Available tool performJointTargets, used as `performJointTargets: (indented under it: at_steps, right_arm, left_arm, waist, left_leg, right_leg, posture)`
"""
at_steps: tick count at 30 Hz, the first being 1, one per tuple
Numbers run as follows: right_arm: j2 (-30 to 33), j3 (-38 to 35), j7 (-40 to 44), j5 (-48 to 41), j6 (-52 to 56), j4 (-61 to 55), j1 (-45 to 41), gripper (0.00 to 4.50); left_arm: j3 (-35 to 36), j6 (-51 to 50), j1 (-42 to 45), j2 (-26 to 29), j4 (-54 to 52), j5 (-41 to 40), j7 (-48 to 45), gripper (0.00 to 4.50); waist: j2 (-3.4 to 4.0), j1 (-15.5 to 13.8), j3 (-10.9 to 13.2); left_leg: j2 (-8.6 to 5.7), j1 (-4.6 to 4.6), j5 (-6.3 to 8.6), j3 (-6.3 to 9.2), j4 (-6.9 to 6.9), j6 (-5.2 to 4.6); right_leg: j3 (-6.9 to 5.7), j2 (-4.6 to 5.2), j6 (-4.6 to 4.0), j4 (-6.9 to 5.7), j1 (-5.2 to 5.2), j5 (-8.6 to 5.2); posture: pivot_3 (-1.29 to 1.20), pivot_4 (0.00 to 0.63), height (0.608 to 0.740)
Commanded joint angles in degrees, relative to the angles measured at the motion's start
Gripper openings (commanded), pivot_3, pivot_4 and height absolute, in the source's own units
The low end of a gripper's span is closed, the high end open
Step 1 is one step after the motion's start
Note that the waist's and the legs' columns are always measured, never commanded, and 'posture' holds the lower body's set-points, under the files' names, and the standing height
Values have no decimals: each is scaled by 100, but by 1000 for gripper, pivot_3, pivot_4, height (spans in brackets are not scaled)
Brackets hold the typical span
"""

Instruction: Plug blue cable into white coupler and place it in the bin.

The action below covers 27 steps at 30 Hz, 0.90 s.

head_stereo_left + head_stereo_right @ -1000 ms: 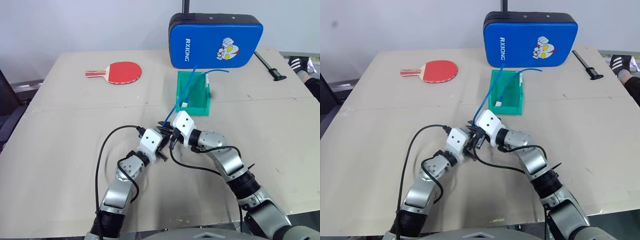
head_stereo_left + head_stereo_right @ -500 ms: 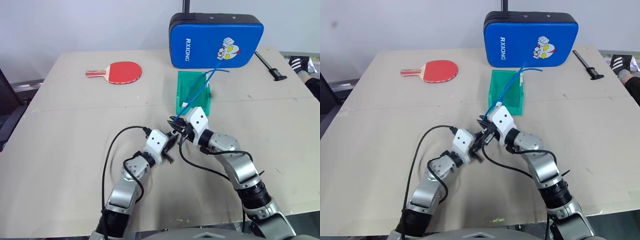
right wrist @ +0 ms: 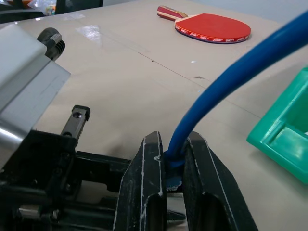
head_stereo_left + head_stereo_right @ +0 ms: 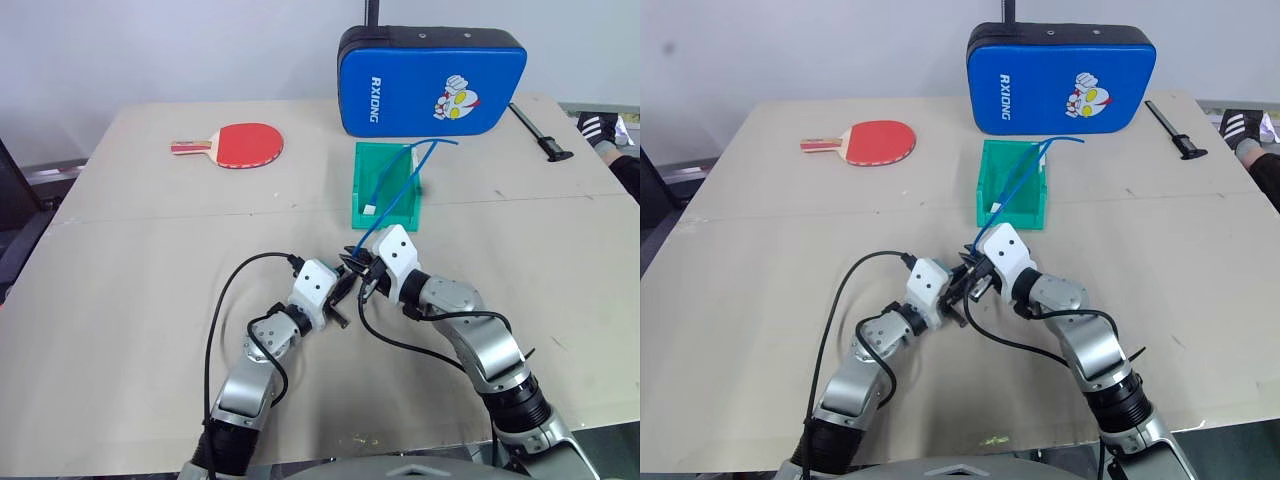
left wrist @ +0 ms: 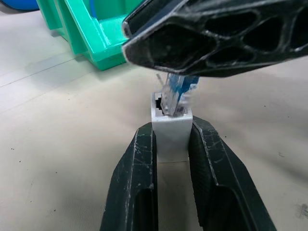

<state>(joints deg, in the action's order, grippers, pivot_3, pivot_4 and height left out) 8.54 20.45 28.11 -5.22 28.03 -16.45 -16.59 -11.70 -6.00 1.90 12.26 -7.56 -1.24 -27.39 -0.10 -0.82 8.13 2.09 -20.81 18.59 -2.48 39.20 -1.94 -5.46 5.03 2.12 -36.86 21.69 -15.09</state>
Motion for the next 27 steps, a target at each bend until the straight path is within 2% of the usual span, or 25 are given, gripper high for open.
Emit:
performJointTargets:
  at_steps: [1, 11, 17, 27]
  right_arm:
    - [-29, -38, -109, -3, 41, -166, 20, 0]
    - [144, 270, -140, 234, 480, -192, -138, 0]
    - [-73, 633, -333, 442, 1276, -66, -515, 0]
    - [-601, 617, -871, 487, 2854, -267, -697, 0]
  left_arm:
    - [-255, -147, -149, -14, 136, 38, -64, 324]
    - [-287, -163, -154, -3, 87, 114, -11, 324]
    - [-295, -230, -144, -37, 31, 135, 41, 324]
    - [-306, -254, -140, -70, -11, 157, 133, 324]
  waist:
    - [0, -2, 0]
    - [0, 2, 0]
    - [2, 12, -8]
    - [14, 21, -34]
  left_leg:
    - [0, 0, 0, 0, 0, 0]
    - [0, 0, 0, -2, 0, 0]
    - [1, 7, 1, 1, -1, -2]
    - [2, 7, 2, 10, -2, -3]
  right_leg:
    - [-1, 0, 0, 0, 0, 0]
    - [1, 0, 0, 1, 0, 0]
    - [0, -2, 0, -6, 0, 0]
    - [0, -2, -1, -8, -1, 0]
  posture:
    - [0, 150, 740]
    - [0, 150, 740]
    - [0, 150, 740]
    - [0, 150, 740]
